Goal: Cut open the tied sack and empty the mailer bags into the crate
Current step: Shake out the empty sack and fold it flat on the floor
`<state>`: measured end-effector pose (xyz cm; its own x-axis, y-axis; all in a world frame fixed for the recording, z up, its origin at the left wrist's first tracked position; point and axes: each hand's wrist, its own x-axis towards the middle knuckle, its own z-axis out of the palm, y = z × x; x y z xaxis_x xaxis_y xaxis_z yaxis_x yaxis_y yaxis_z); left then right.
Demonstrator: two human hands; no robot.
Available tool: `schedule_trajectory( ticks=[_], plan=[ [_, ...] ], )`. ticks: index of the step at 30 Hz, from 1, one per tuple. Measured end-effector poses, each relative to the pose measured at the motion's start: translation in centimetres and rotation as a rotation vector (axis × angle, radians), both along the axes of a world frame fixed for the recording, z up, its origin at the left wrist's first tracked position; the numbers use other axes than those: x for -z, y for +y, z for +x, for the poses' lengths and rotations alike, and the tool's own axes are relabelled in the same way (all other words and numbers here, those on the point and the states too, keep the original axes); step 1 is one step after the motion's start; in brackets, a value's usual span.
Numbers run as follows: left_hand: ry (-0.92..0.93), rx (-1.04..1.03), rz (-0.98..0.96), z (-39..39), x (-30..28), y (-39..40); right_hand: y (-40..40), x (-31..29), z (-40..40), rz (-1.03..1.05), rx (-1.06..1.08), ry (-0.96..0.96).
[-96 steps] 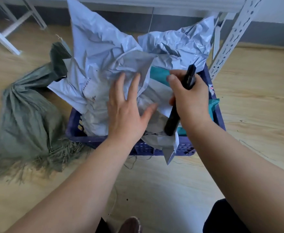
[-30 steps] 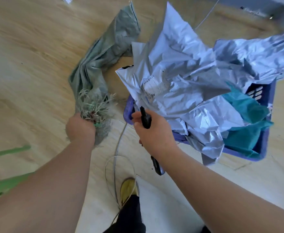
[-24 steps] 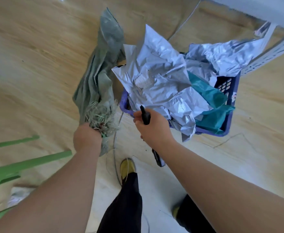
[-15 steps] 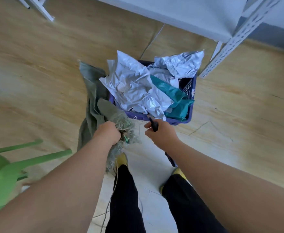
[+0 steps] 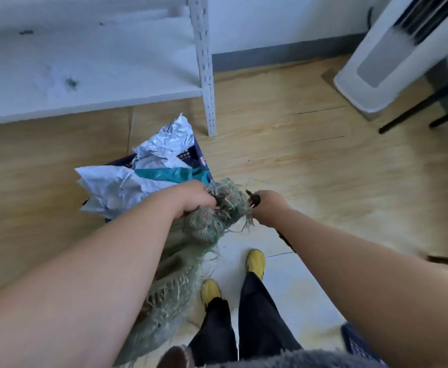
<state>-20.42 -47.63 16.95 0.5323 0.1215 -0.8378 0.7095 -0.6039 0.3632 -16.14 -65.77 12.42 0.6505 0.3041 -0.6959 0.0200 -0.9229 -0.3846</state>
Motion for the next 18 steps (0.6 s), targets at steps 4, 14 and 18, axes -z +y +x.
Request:
schedule_trajectory(
  ticks=[4,14,18],
  plan=[
    [-0.091,-0.347,-0.264,3.8,-3.3,-5.4,-4.4,-2.9,0.2,0.138,0.331,0.025],
    [-0.176,-0.721,-0.691,13.3,-10.3,-21.8,-20.9,-9.1,3.9,0.938,0.884,0.174],
    [-0.172,-0.640,-0.683,16.8,-12.5,-28.5,-26.6,-11.1,6.2,0.719,0.748,-0.025]
  ],
)
